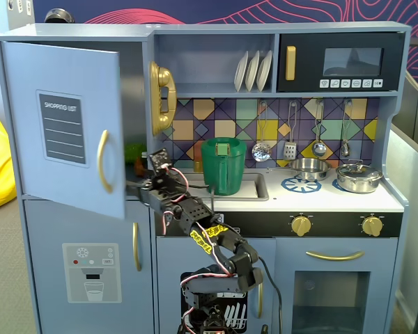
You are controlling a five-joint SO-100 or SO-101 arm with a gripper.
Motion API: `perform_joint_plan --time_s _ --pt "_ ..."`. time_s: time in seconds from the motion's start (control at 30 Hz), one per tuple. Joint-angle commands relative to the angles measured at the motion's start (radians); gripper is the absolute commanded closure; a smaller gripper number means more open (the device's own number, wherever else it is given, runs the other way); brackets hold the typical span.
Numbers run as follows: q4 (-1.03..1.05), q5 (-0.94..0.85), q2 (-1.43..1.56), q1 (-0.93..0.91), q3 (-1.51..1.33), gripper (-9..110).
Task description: Open the left cabinet door
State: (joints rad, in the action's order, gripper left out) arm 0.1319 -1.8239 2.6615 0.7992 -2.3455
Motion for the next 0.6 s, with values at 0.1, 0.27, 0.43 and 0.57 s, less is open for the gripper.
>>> perform_joint_plan --time_s 0.1,0.27,0.43,0.57 --pt "-0.087 0.002 -0.021 0.158 0.089 71" --pt "-0.104 -0.055 -0.009 0.25 0.081 75" --pt "-0.084 -0.052 0.0 0.181 0.072 77" --pt "0.006 0.018 0.0 -0.051 0.064 79"
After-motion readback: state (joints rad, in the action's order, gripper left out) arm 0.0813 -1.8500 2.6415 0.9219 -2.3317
